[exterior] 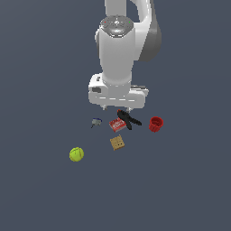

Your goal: Pick up a designated object from a clutter of objects.

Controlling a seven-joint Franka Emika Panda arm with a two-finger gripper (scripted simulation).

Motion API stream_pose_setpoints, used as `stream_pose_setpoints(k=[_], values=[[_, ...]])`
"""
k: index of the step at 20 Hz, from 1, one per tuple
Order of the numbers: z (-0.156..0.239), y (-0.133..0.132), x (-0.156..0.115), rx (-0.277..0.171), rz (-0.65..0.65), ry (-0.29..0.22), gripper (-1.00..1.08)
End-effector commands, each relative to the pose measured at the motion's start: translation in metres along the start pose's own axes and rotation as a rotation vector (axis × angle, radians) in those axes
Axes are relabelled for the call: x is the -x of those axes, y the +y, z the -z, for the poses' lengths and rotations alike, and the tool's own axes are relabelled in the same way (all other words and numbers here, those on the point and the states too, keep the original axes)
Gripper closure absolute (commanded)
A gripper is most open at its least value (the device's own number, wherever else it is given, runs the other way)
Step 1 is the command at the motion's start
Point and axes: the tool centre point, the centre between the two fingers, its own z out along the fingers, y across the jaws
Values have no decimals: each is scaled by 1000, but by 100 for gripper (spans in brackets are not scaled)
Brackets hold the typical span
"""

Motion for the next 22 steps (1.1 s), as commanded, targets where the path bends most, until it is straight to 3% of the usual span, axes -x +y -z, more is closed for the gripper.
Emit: stream_pose_setpoints(k=[1,22], values=[[-14,-2,2,-6,-53,3,-92],[-146,-7,43,-36,-641,36,-92]])
